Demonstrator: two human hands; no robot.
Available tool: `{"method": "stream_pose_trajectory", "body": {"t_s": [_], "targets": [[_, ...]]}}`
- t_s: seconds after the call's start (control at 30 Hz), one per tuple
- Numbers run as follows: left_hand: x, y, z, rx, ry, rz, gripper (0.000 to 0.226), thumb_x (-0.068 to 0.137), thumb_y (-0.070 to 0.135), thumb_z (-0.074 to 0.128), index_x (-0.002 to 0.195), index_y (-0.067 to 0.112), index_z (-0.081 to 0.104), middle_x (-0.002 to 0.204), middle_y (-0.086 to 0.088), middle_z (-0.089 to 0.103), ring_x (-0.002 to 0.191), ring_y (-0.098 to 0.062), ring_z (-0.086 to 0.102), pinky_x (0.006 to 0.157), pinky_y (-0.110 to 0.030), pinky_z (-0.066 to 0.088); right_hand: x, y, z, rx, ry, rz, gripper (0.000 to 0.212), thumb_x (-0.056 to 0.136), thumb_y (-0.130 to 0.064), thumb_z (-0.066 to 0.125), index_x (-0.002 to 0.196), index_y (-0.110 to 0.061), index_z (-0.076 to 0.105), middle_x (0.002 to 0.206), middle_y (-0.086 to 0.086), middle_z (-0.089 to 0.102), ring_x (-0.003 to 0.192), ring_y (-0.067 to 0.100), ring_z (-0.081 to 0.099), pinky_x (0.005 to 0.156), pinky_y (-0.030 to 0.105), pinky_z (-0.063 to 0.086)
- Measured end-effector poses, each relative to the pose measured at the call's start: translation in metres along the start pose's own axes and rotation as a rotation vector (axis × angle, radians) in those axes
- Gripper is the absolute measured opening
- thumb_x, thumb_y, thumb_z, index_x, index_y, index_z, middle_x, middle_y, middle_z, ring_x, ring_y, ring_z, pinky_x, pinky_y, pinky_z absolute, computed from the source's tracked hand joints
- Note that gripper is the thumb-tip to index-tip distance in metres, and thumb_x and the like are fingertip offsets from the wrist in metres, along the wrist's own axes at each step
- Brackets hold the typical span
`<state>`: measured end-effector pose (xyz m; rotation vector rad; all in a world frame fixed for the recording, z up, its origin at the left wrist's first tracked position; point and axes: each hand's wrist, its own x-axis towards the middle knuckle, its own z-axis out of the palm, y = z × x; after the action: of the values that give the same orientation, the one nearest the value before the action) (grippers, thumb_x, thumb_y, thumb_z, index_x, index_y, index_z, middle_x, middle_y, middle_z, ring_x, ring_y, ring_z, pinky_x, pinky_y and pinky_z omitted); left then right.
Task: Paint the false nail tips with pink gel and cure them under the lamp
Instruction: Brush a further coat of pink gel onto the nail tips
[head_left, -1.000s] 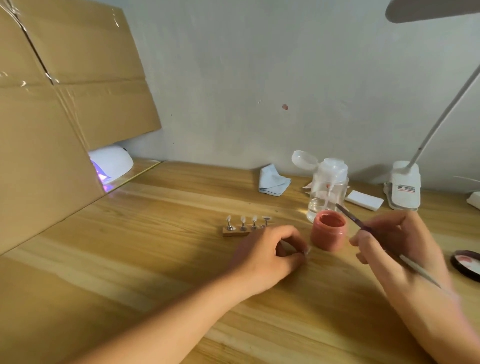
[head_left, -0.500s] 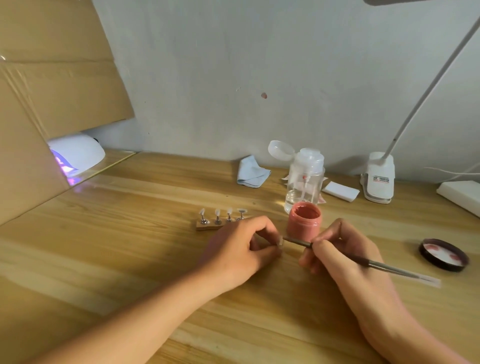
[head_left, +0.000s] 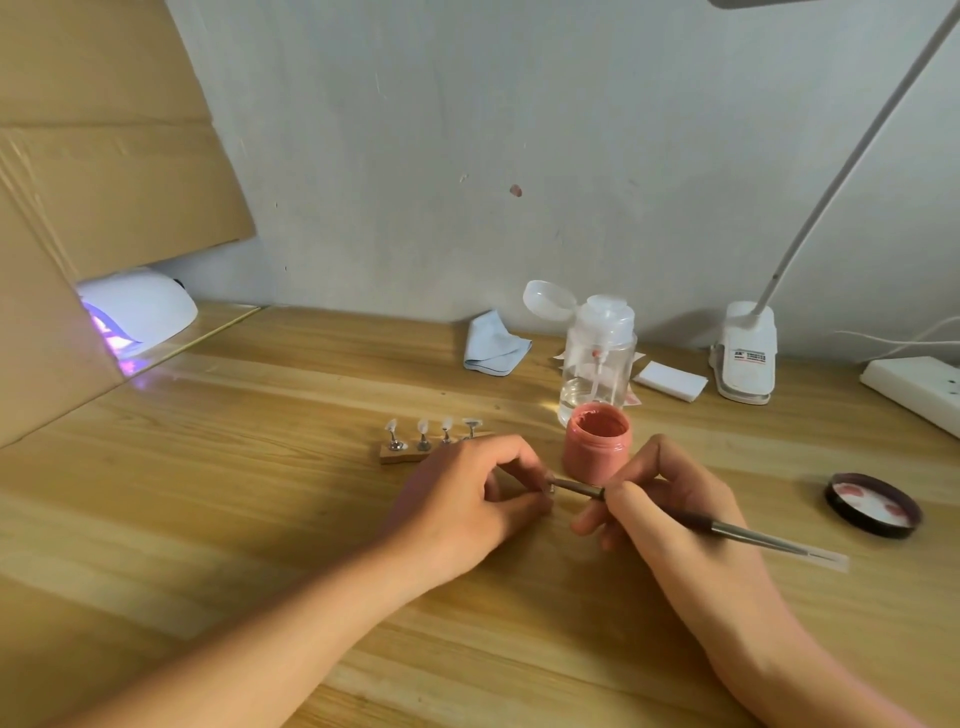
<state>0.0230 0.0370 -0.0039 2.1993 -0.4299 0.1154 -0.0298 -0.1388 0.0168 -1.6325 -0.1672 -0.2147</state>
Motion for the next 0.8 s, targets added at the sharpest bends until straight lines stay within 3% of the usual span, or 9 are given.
{"method": "stream_pose_trajectory", "body": {"t_s": [0.1,0.2,0.27,0.33,0.43,0.63,0.8], "targets": [[0.000,0.001,-0.001,0.012,-0.003,0.018,0.010,0.082,0.033,0.078,0.082,0.034,0.068,0.044,0.018,0.048,0.042,-0.003,0.037,0.046,-0.018,0.026,-0.001,0.001,-0.001,-0.013,0.016,-0.043,0.013,0.085,0.002,0.059,0.077,-0.005,0.051,0.064,0.009,0.069,0.054,0.011,0.053,0.053,0.017,0.043],[-0.001,0.003,-0.002,0.030,-0.011,0.048,0.010,0.083,0.028,0.077,0.080,0.032,0.068,0.059,0.032,0.056,0.048,-0.002,0.041,0.050,-0.016,0.032,-0.004,-0.001,-0.004,-0.022,0.131,-0.185,0.013,0.088,-0.018,0.064,0.084,-0.016,0.052,0.063,0.012,0.053,0.057,0.014,0.042,0.050,0.020,0.034],[-0.001,0.002,-0.002,0.033,-0.010,0.051,0.010,0.083,0.029,0.077,0.081,0.033,0.068,0.070,0.032,0.060,0.052,-0.003,0.043,0.053,-0.017,0.035,-0.004,-0.004,-0.005,-0.062,0.174,-0.240,0.015,0.087,-0.029,0.065,0.088,-0.019,0.054,0.068,0.008,0.056,0.060,0.012,0.048,0.054,0.021,0.038],[0.000,0.001,-0.002,0.041,-0.015,0.062,0.010,0.083,0.030,0.077,0.083,0.035,0.068,0.079,0.029,0.064,0.054,-0.003,0.044,0.055,-0.016,0.035,-0.002,-0.004,-0.006,-0.098,0.173,-0.224,0.011,0.082,-0.027,0.060,0.090,-0.019,0.058,0.076,-0.002,0.069,0.069,0.006,0.062,0.062,0.019,0.046],[0.000,0.001,-0.001,0.070,-0.013,0.073,0.011,0.082,0.033,0.077,0.085,0.039,0.068,0.090,0.023,0.066,0.057,-0.002,0.047,0.058,-0.017,0.036,0.003,-0.001,-0.008,-0.100,0.196,-0.156,0.017,0.076,-0.022,0.052,0.088,-0.016,0.061,0.077,-0.006,0.074,0.071,0.001,0.065,0.066,0.014,0.047],[0.001,0.001,-0.001,0.045,-0.005,0.069,0.012,0.082,0.036,0.077,0.090,0.043,0.070,0.091,0.021,0.064,0.057,-0.002,0.047,0.061,-0.023,0.041,0.005,0.007,-0.012,-0.137,0.241,-0.045,0.013,0.070,-0.030,0.051,0.077,-0.025,0.061,0.074,-0.001,0.073,0.071,0.012,0.060,0.075,0.041,0.047],[0.000,0.001,0.000,0.044,-0.006,0.071,0.009,0.083,0.038,0.076,0.090,0.042,0.072,0.088,0.019,0.062,0.057,-0.002,0.046,0.063,-0.027,0.043,0.009,0.011,-0.011,-0.133,0.255,-0.017,0.012,0.070,-0.032,0.050,0.076,-0.030,0.060,0.074,-0.002,0.073,0.068,0.011,0.058,0.071,0.040,0.045]]}}
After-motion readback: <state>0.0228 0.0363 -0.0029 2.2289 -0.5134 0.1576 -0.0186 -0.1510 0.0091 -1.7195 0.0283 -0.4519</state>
